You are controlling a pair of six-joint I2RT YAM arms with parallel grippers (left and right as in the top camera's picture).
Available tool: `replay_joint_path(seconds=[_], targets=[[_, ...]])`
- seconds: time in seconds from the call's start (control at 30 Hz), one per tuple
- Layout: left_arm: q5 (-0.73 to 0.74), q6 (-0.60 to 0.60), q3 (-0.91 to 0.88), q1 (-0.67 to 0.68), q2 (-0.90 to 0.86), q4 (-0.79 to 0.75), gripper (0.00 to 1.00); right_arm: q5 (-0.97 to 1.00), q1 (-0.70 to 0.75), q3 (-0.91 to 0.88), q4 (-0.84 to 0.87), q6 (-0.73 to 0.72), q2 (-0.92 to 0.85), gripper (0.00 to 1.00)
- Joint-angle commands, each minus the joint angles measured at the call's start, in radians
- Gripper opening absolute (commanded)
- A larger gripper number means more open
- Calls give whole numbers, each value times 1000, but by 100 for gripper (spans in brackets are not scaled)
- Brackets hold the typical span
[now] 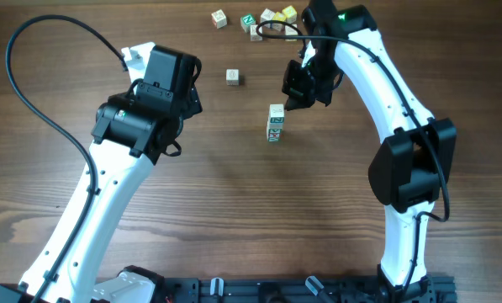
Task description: Form a tower
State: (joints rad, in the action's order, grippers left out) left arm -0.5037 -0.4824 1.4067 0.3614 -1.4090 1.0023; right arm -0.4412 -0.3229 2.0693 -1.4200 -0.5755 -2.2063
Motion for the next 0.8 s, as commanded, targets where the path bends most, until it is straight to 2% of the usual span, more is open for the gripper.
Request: replay_joint_path(seconds=[0.0,0.43,0.77], targets=[[-3,11,1,-5,5,-2,100,-24,0,8,3,0,26,5],[-3,11,1,-5,5,-2,100,60,0,8,-43,-4,26,5],[-2,11,1,-5,5,-2,100,20,0,8,-88,0,26,4]])
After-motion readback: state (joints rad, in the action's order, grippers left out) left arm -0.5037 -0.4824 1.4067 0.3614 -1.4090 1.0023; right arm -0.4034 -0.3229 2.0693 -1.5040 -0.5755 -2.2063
